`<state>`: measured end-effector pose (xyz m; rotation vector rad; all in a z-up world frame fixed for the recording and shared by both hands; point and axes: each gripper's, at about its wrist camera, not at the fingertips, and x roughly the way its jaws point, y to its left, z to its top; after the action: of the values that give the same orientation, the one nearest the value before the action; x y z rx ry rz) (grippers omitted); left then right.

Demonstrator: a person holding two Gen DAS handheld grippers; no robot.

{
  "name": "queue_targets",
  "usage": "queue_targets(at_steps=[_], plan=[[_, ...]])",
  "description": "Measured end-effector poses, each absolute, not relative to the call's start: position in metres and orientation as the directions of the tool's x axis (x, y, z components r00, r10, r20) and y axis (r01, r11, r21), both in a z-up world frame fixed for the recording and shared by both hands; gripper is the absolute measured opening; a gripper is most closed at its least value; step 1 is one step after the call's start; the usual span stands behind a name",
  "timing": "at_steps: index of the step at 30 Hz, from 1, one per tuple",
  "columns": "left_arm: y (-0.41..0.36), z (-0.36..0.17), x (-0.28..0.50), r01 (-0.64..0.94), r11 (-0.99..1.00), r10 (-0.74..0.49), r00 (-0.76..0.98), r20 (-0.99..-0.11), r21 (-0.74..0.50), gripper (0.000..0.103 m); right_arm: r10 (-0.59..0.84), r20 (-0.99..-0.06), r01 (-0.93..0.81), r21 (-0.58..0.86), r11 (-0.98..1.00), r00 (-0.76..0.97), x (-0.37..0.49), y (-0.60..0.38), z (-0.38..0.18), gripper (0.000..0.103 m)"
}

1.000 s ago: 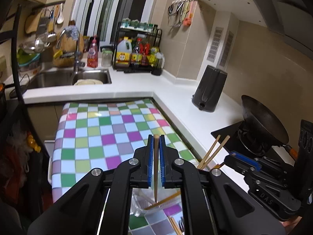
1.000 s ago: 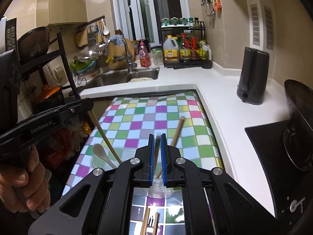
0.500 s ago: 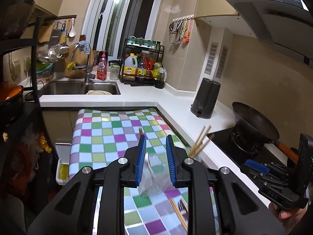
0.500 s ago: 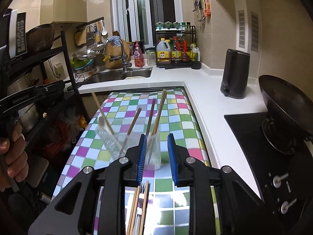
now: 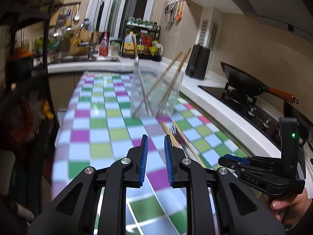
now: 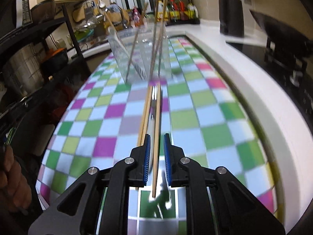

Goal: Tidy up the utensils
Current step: 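Move both tools back down to the remaining chopsticks and fork on the mat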

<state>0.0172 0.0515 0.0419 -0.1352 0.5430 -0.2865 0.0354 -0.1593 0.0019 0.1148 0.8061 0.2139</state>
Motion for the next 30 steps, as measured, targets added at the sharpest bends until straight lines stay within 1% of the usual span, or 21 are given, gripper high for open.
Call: queue_targets(at_steps=[4,12,14,16,21,30], plan=[[0.04,0.009,0.015,0.246,0.942,-0.333,0.753,-0.567,-0.227,0.017,0.221,-0.723,-0.146,0.166,0.975,0.655,0.023,-0.156,-0.018,0.016],[0.027,-0.007,0.016,0.289,0.919,-0.394,0.703,-0.592,-0.269,0.017,0.201,-0.753,-0.156,0.132,0.979,0.627,0.019,-0.148,-0.033,0.016],[0.021,-0.01,0.015,0.297,0.914,-0.405,0.692,-0.597,-0.277,0.017,0.194,-0.752,-0.155,0.122,0.98,0.631,0.017,-0.149,-0.034,0.013],[0.015,-0.012,0.015,0.306,0.902,-0.431,0.67,-0.604,-0.304,0.017,0.198,-0.751,-0.15,0.132,0.98,0.63,0.015,-0.151,-0.034,0.005],[-0.003,-0.023,0.015,0.303,0.893,-0.449,0.628,-0.635,-0.332,0.017,0.186,-0.738,-0.135,0.129,0.982,0.648,0.006,-0.161,-0.032,0.005],[-0.039,-0.03,0.022,0.238,0.924,-0.382,0.622,-0.684,-0.299,0.017,0.15,-0.719,-0.096,0.116,0.989,0.678,-0.01,-0.187,-0.034,0.005]])
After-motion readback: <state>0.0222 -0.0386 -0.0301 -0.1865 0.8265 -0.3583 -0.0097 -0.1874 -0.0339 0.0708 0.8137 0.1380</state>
